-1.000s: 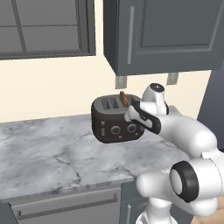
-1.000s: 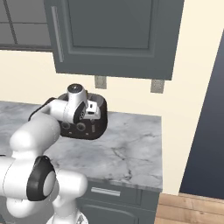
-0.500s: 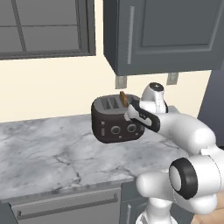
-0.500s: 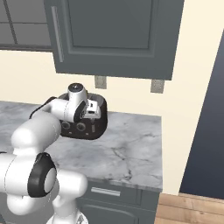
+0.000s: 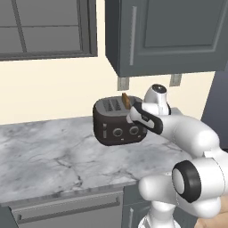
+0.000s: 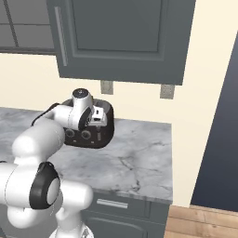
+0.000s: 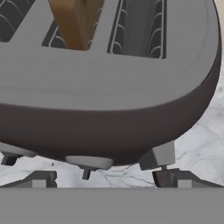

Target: Start the toaster. Once the lever pops up, take the bread to the plate on the dining counter.

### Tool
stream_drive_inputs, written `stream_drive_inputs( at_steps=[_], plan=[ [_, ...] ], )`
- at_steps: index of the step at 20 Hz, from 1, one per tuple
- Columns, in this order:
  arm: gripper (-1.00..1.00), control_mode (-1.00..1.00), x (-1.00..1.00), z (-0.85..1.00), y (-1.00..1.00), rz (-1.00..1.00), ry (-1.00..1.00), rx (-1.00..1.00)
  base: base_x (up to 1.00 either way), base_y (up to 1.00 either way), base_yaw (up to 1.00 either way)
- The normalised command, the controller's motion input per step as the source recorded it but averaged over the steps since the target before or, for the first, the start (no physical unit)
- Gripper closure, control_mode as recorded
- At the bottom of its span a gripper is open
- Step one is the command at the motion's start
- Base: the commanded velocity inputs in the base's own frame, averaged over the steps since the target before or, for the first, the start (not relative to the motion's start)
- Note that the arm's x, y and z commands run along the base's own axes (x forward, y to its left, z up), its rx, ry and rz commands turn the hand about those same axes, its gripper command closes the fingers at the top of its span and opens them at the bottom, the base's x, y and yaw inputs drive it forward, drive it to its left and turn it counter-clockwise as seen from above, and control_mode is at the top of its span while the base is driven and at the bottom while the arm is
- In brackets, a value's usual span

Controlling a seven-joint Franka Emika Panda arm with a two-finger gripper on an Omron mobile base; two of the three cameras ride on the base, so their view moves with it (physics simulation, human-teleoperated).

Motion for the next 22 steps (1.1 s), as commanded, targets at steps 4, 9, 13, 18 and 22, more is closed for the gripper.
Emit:
stream_drive_inputs(
  at_steps=[4,9,13,18,22],
  plan=[
    [-1.0,-1.0,0.0,-0.08,0.0,0.0,0.0,0.0,0.0,0.0,0.0],
    [-1.0,-1.0,0.0,-0.11,0.0,0.0,0.0,0.0,0.0,0.0,0.0],
    [-1.0,-1.0,0.0,-0.07,0.0,0.0,0.0,0.0,0.0,0.0,0.0],
    [-1.0,-1.0,0.0,-0.05,0.0,0.0,0.0,0.0,0.0,0.0,0.0],
    [-1.0,-1.0,0.0,-0.08,0.0,0.0,0.0,0.0,0.0,0.0,0.0]
  ],
)
